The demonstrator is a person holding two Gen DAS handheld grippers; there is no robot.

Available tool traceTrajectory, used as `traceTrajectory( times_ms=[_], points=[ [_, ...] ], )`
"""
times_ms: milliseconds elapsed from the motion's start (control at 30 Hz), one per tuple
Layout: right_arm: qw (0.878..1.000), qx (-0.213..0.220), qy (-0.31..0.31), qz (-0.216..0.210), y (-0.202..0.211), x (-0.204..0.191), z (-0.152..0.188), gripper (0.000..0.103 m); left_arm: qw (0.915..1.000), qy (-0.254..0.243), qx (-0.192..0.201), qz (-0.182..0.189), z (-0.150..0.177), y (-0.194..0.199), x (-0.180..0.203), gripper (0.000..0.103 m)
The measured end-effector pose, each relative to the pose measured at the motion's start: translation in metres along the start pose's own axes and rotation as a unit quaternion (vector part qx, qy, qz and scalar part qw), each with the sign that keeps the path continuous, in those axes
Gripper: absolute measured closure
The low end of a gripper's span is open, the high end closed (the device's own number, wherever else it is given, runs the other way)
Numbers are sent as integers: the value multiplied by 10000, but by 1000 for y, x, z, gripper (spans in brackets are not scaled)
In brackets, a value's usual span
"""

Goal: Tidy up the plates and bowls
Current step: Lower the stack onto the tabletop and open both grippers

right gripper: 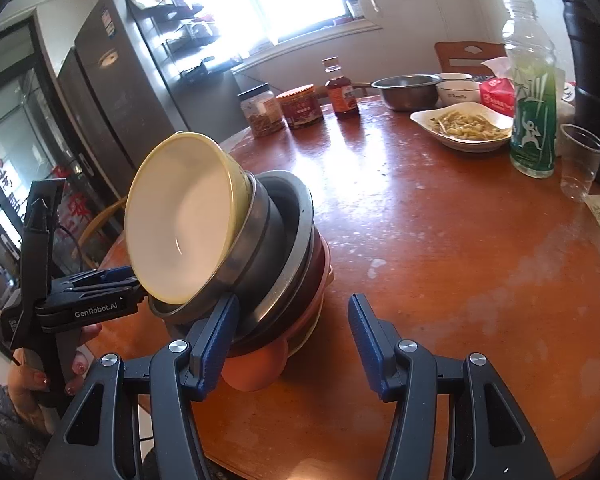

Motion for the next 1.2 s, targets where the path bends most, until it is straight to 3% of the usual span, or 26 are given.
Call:
traceTrajectory(
  times_ms=[733,1200],
  points=[
    [9998,172,-90,87,12,0,-2,44,9987,430,204,-179,19,20,-20,34],
    [9977,530,8,419,35,-8,1,30,9982,382,455,101,41,44,6,33]
  ],
)
Point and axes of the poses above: each gripper's, at about its wrist camera, not at the fingertips, and y roughly against the way its jaws point, x to its right, z to its underside, the point moved 7 cm from there along -y, roughly the way its jaws point, and after that the axes turned 9 degrees about -x, right-handed, at the moved point
